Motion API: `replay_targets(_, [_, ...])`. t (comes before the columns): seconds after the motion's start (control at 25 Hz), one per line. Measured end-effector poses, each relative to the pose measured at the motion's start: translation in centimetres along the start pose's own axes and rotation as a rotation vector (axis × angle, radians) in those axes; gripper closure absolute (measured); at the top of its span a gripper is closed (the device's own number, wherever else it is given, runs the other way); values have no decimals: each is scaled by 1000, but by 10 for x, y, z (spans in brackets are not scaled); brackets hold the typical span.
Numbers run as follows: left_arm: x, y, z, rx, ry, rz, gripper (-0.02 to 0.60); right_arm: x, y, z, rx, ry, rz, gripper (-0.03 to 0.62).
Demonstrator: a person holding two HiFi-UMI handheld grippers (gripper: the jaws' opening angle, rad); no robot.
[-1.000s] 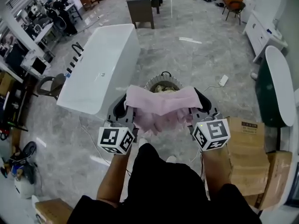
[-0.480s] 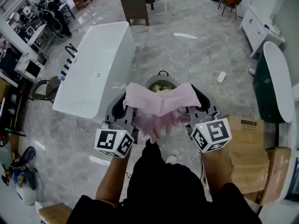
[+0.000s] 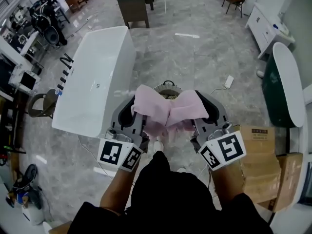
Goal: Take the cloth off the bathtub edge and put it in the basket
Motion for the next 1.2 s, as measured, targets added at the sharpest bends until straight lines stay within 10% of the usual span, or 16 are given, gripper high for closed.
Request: replay_targets(1.2, [-176,24,-170,220,169,-76,526,-202,31,82,-14,308,-86,530])
Point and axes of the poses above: the fingertips, and each gripper's own axes: x backward along the fingers, z to its right, y out of its underside, the point moved 6 cm from there along x, backward along the fingers, and after that the axes turned 5 degrees about x, right-handed, at the moved point
